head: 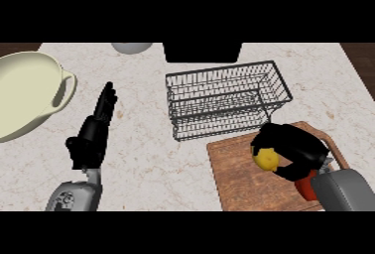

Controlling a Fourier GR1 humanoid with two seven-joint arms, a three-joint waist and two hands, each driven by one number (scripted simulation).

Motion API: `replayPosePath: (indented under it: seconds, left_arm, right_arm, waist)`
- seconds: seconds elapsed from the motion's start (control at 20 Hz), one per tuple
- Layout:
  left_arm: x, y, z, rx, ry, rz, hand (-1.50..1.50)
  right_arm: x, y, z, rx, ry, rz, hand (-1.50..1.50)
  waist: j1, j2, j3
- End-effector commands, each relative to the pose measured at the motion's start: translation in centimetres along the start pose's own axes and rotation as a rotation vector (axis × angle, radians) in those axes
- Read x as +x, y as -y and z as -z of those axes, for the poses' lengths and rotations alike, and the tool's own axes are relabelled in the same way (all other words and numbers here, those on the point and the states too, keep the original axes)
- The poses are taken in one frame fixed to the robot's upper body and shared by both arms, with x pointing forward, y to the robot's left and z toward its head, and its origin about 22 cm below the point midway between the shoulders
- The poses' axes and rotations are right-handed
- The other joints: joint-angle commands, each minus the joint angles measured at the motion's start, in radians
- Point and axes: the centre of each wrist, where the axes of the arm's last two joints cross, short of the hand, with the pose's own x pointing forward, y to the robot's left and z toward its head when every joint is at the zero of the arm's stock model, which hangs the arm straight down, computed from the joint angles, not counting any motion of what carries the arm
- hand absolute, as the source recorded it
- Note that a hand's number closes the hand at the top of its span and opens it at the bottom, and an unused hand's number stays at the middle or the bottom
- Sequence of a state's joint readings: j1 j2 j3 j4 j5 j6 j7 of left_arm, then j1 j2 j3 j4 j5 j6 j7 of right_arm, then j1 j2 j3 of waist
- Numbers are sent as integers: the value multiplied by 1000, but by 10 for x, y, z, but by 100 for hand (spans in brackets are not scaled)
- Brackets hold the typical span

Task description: Pick the lemon from the cutting board and place it in the tiered basket

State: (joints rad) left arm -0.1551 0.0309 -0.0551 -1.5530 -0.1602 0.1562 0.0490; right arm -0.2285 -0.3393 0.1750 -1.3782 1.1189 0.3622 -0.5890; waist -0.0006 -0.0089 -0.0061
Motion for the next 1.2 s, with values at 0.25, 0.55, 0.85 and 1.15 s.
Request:
replayPosePath:
  seconds: [0.25,0.55,0.85,1.15]
  left_arm:
    - [3,5,-5,4,10,7,0]
    - [-9,-5,-9,30,-32,19,0]
    - [-12,-7,-5,4,-22,28,0]
    - [-15,0,-10,5,-11,5,0]
  right_arm:
    - [42,-32,31,-78,-99,-82,150]
    - [105,-54,68,63,-551,-156,150]
    - [171,-29,75,-72,-784,-220,150]
    - [251,14,50,-262,-873,-210,150]
  waist:
    - [-2,7,6]
    - [-34,-12,-4]
    - [1,1,4]
    - [1,0,4]
